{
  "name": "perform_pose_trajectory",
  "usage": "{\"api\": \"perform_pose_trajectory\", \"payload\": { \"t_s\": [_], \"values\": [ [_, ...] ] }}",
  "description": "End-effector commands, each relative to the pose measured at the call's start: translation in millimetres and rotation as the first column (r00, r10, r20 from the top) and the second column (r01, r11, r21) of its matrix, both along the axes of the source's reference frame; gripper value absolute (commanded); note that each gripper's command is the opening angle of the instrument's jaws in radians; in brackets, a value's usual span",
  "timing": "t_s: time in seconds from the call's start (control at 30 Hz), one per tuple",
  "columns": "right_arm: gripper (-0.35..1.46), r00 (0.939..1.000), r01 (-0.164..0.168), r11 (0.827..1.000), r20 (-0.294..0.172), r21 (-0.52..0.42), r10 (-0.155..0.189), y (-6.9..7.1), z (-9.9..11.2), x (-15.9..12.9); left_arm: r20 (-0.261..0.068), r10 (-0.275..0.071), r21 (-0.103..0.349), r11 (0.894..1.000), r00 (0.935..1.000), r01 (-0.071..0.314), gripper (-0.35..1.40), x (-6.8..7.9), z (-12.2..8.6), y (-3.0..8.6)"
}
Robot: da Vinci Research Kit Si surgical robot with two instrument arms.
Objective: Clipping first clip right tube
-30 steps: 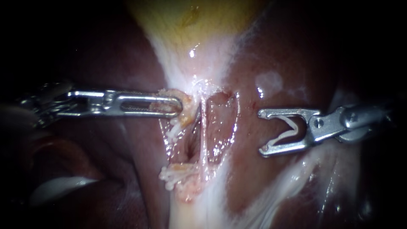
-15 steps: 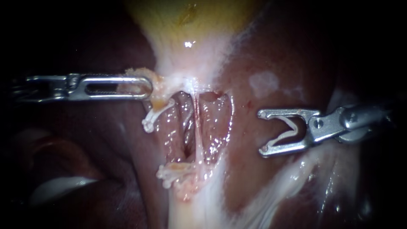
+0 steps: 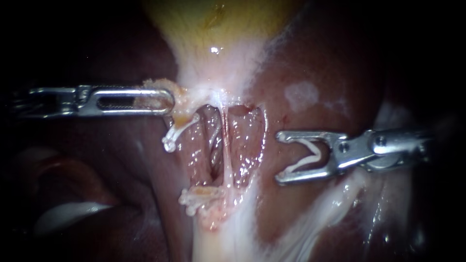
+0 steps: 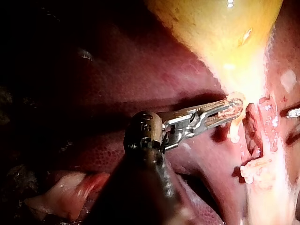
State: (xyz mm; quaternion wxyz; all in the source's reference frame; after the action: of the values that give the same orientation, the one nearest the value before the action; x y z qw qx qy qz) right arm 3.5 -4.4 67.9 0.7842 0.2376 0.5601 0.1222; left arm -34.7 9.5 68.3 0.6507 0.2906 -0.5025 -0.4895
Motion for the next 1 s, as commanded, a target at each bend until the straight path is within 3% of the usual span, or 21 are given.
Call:
{"api": "perform_pose_trajectory", "payload": {
  "t_s": [0.03, 0.23, 0.7, 0.83, 1.0],
  "values": [
    [0.50, 1.0000, -0.001, 1.000, 0.004, 0.019, 0.001, -0.2, 0.2, 0.5, -0.001, -0.001, 0.000, 1.000, 1.0000, 0.001, -0.35, 0.0, -0.1, 0.0],
    [0.50, 0.9994, -0.034, 0.994, 0.007, 0.104, 0.033, -0.8, 1.6, 3.2, -0.001, -0.002, 0.000, 1.000, 1.0000, 0.002, -0.35, 0.0, -0.1, -0.1],
    [0.49, 0.9991, -0.042, 0.981, 0.012, 0.191, 0.040, -1.9, 4.5, 7.7, -0.002, -0.003, -0.001, 1.000, 1.0000, 0.003, -0.35, -0.2, -0.1, -0.2],
    [0.49, 0.9975, -0.054, 0.965, -0.031, 0.258, 0.064, -2.0, 4.9, 8.6, -0.002, -0.003, -0.001, 1.000, 1.0000, 0.003, -0.35, -0.2, 0.0, -0.2],
    [0.47, 0.9877, -0.051, 0.930, -0.119, 0.364, 0.101, -1.8, 4.7, 9.0, -0.002, -0.003, -0.001, 1.000, 1.0000, 0.003, -0.35, -0.2, 0.0, -0.2]
  ]
}}
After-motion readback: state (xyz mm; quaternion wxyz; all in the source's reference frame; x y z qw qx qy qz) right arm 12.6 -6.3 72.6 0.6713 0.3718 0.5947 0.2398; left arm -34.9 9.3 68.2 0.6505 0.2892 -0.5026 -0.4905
